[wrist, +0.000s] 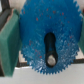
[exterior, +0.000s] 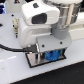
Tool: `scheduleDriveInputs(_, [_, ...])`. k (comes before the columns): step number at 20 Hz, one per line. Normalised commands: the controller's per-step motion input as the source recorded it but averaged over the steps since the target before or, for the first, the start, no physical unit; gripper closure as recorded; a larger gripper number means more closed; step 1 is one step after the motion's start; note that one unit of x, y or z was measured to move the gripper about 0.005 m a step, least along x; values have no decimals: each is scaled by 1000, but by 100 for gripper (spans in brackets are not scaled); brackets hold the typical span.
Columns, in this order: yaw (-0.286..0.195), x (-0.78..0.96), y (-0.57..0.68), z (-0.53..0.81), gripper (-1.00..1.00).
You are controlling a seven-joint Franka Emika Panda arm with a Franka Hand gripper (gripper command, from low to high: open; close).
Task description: Insert the blue gear onto the right peg, followed by the red gear
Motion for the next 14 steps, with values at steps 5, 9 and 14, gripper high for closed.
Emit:
scheduleDriveInputs(5, [0,-56,78,285,-100])
scheduleDriveInputs(9, [0,-191,77,440,-100])
scheduleDriveInputs(14, [0,-383,101,349,-100])
